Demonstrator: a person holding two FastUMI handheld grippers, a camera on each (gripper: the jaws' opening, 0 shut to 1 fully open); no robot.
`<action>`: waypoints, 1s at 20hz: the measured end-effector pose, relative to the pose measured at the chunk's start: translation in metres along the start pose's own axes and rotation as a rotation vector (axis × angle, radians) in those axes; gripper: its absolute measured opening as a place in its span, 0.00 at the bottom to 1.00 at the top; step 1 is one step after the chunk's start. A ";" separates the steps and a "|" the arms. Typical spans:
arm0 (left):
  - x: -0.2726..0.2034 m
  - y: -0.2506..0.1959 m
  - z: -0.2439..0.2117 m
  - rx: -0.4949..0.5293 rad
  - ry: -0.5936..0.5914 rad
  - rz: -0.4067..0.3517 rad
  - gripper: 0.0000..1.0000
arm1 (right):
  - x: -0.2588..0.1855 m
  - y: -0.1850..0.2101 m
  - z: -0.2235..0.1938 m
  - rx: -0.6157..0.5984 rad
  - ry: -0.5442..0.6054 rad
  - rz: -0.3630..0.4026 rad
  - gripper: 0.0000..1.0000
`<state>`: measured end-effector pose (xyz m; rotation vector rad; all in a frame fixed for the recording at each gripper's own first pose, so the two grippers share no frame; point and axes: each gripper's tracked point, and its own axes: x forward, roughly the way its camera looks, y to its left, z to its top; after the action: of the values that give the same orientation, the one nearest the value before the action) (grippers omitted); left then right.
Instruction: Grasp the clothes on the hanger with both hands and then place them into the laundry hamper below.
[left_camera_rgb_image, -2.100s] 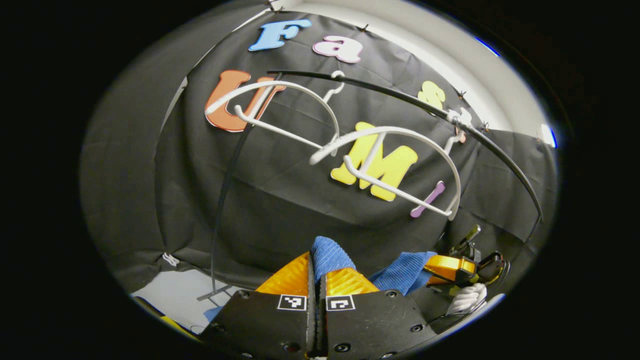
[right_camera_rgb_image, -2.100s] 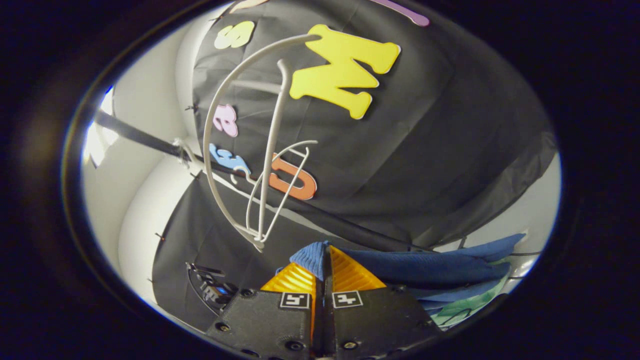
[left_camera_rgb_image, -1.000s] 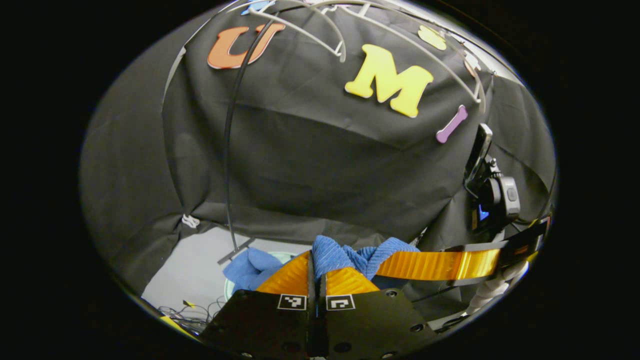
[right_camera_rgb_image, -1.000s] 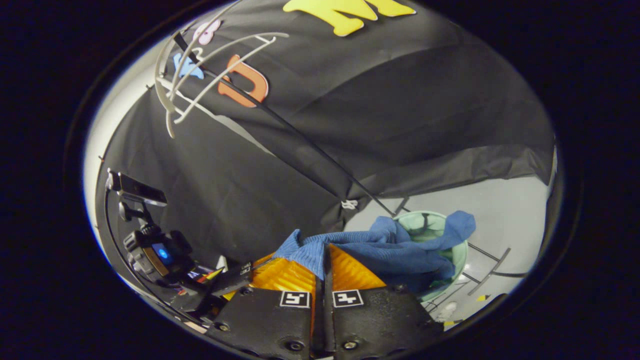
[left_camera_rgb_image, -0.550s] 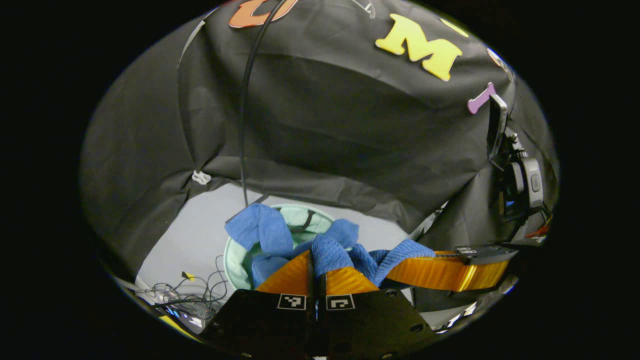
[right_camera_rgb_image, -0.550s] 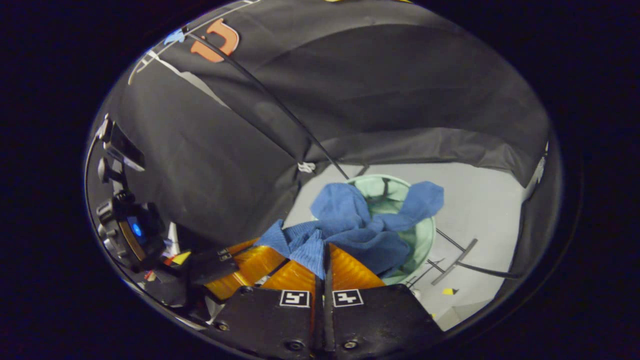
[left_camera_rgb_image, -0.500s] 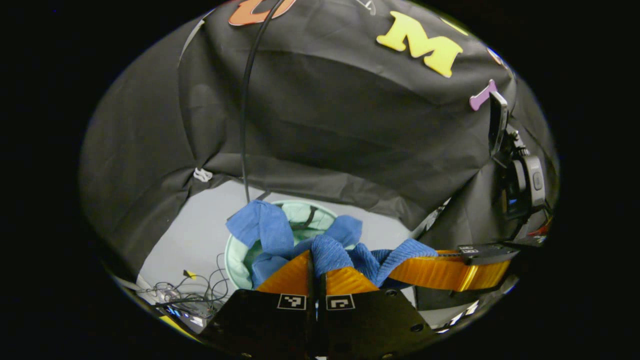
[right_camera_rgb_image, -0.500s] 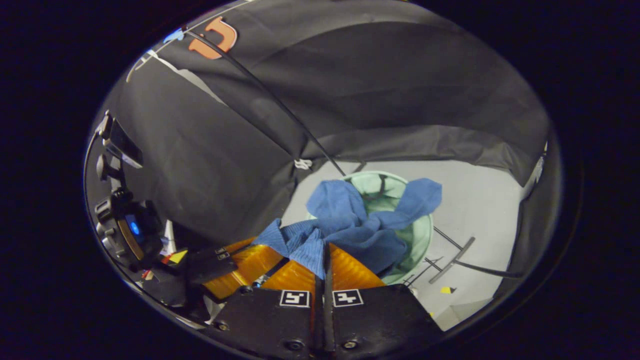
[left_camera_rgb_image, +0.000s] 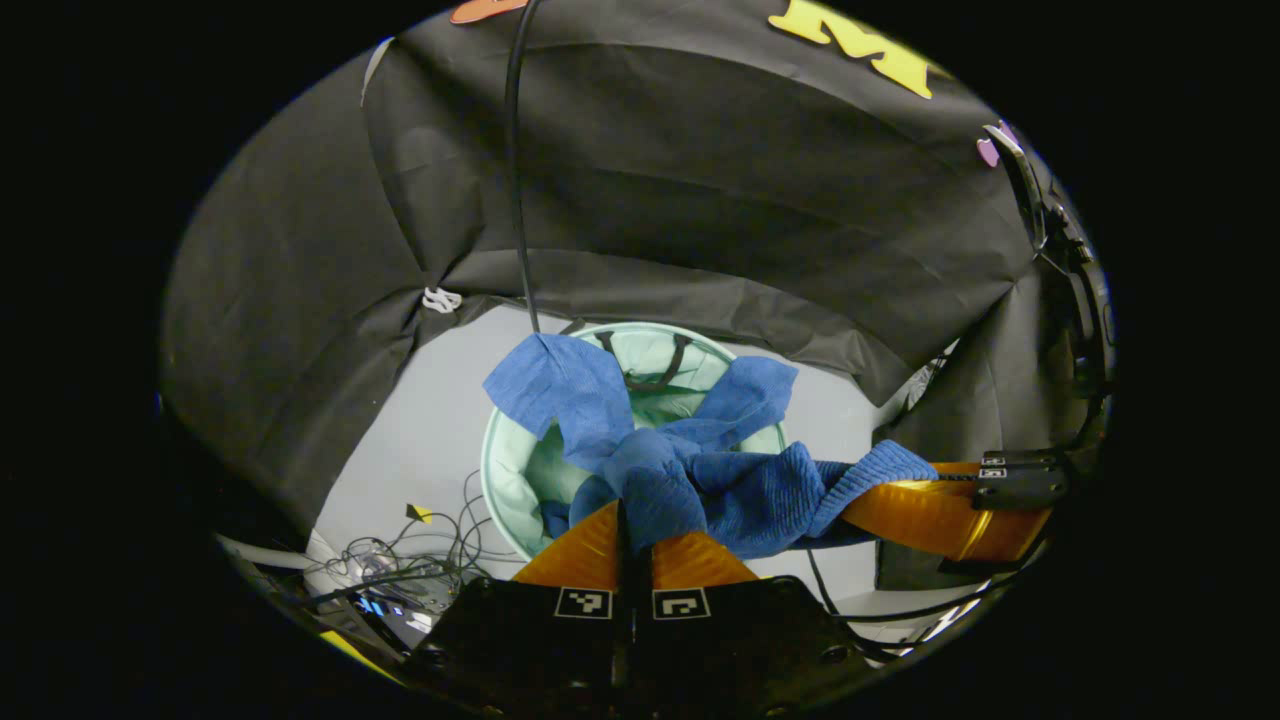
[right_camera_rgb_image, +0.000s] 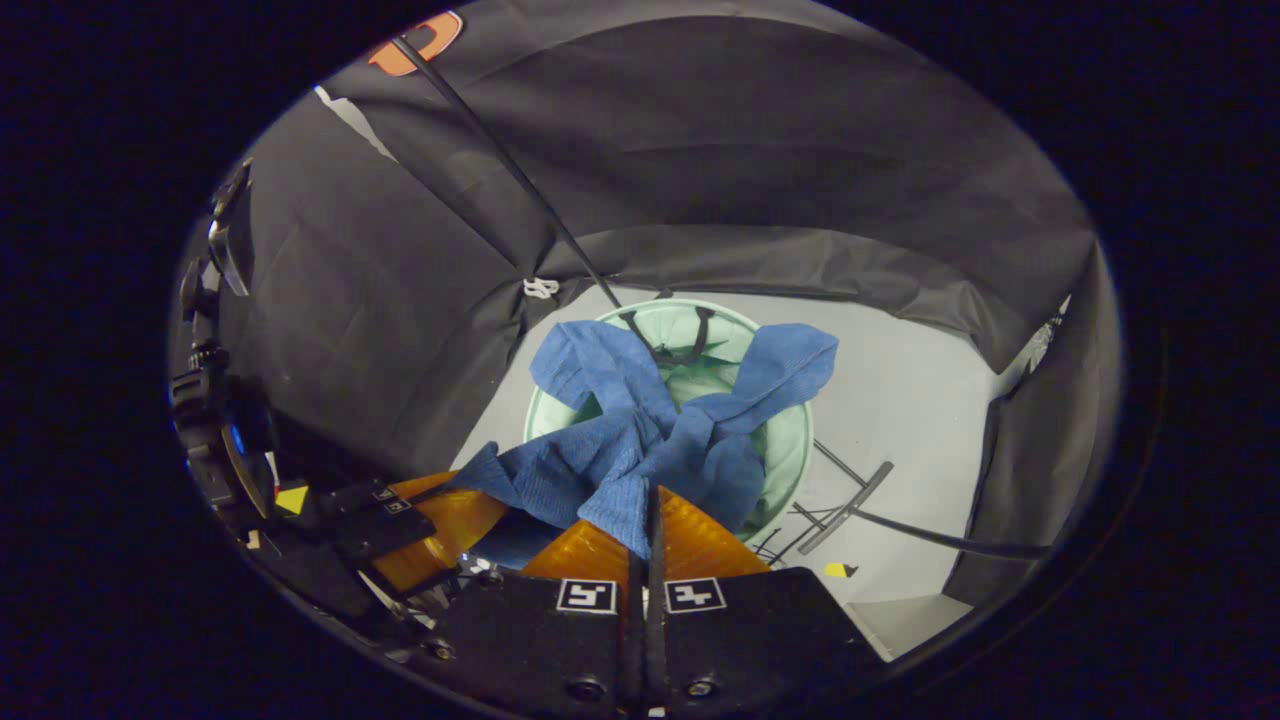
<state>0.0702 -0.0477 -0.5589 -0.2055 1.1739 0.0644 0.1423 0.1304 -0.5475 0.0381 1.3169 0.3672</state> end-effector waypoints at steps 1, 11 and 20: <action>-0.001 0.000 0.000 0.007 0.002 0.001 0.03 | 0.000 0.000 0.001 -0.012 -0.008 0.001 0.04; -0.047 0.021 0.023 0.136 -0.132 0.083 0.97 | -0.041 -0.014 0.020 -0.073 -0.191 -0.090 0.80; -0.203 0.003 0.061 0.183 -0.454 0.060 0.97 | -0.212 0.011 0.033 -0.129 -0.570 -0.129 0.81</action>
<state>0.0462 -0.0211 -0.3501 0.0086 0.7280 0.0525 0.1280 0.0859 -0.3374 -0.0477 0.7263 0.3008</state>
